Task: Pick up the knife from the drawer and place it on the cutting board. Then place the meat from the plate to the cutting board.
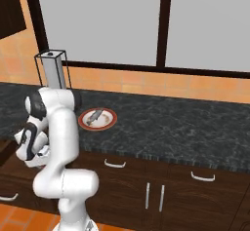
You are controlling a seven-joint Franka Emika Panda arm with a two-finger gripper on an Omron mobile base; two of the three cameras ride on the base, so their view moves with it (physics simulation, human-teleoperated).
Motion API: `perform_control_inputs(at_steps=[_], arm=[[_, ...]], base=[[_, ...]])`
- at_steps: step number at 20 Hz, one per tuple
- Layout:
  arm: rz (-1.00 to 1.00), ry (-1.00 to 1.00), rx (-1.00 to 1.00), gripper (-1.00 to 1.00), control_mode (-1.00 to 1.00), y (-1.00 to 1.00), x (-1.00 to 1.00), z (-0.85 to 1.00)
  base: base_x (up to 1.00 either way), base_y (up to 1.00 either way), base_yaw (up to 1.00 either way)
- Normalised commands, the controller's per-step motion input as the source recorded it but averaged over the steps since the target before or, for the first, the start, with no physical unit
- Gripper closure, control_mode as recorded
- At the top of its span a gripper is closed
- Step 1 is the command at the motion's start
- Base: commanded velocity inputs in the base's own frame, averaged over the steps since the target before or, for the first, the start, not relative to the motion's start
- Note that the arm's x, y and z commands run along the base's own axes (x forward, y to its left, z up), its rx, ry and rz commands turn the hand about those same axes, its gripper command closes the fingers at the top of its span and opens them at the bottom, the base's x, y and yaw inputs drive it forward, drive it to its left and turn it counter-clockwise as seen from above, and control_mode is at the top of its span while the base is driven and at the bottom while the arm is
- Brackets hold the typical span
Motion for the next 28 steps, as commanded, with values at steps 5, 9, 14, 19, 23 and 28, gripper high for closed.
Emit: perform_control_inputs(at_steps=[5, 9, 14, 19, 23, 28], arm=[[-0.02, 0.10, 0.00, 1.00, -1.00, 0.05, -0.69, -0.41], [0.00, 0.00, 0.08, 1.00, -1.00, 0.00, -0.86, 0.11], [0.00, 0.01, 0.27, 1.00, -1.00, -0.10, -1.00, 0.94], [0.00, 0.04, 0.31, 1.00, -1.00, -0.13, -1.00, 1.00], [0.00, 0.00, 0.26, 1.00, -1.00, -0.17, -0.97, 1.00], [0.00, 0.00, 0.18, 1.00, -1.00, -0.11, -0.73, 1.00]], base=[[0.00, 0.00, 0.00], [0.00, 0.00, 0.00], [0.00, 0.00, 0.00], [0.00, 0.00, 0.00], [0.00, 0.00, 0.00], [0.00, 0.00, 0.00]])
